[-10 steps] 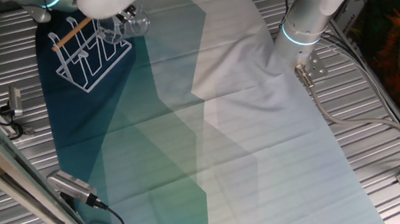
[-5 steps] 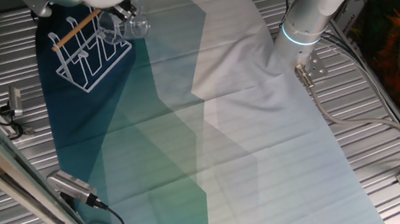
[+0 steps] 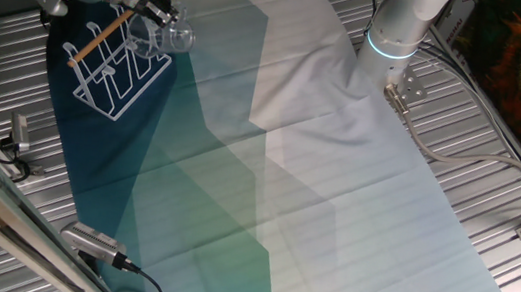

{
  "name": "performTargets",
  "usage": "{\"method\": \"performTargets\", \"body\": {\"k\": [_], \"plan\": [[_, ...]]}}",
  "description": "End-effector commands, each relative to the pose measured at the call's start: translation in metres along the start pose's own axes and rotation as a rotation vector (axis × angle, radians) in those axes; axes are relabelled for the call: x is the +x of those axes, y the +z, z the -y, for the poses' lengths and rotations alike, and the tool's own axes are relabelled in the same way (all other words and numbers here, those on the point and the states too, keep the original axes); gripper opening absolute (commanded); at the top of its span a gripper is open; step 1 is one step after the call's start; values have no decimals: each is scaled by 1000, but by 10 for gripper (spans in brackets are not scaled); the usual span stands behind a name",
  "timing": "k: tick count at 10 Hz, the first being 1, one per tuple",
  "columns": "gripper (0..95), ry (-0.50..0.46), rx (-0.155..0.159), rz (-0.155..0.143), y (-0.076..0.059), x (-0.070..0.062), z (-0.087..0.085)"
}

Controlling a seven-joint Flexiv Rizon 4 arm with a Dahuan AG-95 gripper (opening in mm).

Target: Put the cup on the cup rack

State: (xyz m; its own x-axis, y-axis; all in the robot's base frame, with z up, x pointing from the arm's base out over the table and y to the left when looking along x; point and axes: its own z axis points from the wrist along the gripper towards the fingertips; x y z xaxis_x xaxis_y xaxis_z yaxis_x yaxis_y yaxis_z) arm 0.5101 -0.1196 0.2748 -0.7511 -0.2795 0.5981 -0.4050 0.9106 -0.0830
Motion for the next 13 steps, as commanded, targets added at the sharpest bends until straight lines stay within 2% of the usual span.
{"method": "performTargets", "body": {"k": [1,8,10,12,13], "plan": [[0,-4,1,0,7,-2,0],[0,-6,4,0,7,-1,-1],[0,-13,14,-8,7,-1,0],[0,-20,36,25,7,-1,0],[0,-35,57,43,7,-1,0]]}}
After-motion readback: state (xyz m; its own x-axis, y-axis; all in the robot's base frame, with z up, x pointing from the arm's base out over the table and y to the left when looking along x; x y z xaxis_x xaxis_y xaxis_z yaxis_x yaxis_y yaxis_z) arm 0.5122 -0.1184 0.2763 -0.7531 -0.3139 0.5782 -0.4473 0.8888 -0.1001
